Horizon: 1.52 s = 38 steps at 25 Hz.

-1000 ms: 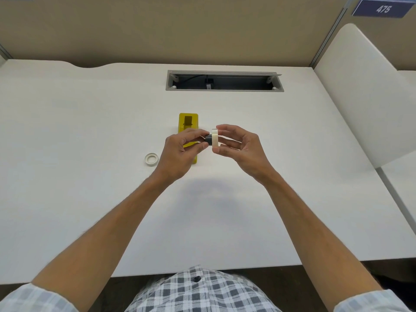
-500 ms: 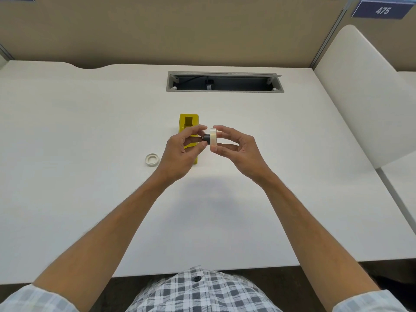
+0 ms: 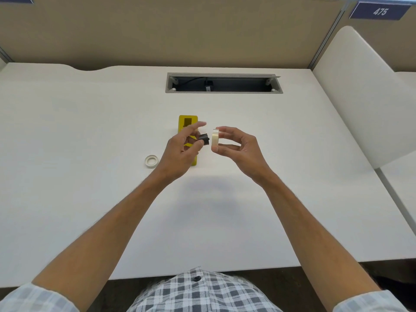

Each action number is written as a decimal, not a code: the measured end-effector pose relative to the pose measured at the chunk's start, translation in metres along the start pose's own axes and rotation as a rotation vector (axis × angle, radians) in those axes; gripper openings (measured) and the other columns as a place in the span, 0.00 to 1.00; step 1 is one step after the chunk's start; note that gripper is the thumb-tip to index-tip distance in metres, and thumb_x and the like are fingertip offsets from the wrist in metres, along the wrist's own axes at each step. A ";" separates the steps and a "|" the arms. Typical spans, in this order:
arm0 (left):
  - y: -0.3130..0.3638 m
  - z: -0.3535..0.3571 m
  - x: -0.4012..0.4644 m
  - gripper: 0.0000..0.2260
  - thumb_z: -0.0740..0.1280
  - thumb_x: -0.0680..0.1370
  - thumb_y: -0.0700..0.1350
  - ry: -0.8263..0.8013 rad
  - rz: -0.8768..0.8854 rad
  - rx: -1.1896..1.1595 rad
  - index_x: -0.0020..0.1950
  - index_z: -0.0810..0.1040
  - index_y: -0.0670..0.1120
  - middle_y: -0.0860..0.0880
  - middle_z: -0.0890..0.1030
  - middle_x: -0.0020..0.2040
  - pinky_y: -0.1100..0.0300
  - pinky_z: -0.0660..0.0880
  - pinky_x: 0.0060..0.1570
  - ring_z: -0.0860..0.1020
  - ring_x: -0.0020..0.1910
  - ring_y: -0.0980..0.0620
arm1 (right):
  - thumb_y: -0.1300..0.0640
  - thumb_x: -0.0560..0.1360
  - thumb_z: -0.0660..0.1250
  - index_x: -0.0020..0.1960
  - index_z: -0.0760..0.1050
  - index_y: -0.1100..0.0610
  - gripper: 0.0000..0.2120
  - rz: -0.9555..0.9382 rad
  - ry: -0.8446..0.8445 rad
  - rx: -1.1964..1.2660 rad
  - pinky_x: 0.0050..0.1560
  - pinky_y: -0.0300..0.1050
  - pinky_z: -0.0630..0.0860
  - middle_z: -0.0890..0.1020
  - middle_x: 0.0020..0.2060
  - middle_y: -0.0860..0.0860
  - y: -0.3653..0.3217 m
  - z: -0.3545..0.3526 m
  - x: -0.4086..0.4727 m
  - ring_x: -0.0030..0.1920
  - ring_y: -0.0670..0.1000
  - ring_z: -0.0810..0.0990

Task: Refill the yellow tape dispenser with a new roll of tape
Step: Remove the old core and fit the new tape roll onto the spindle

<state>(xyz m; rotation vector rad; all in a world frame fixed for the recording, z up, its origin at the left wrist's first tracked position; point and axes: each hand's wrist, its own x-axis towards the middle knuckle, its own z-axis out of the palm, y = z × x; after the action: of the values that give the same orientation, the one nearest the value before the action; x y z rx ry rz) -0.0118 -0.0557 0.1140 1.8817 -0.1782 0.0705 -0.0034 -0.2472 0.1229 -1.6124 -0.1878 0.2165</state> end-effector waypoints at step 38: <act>0.005 -0.004 -0.004 0.13 0.69 0.77 0.41 0.001 -0.285 -0.466 0.60 0.81 0.39 0.39 0.83 0.56 0.60 0.80 0.49 0.82 0.55 0.43 | 0.58 0.68 0.79 0.63 0.79 0.52 0.25 -0.031 -0.036 -0.023 0.59 0.52 0.80 0.84 0.57 0.49 0.003 0.007 0.005 0.53 0.51 0.86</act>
<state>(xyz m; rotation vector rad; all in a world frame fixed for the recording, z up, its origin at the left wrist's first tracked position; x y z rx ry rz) -0.0163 -0.0529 0.1197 1.4254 0.0720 -0.1537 -0.0007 -0.2390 0.1195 -1.6281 -0.2435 0.2201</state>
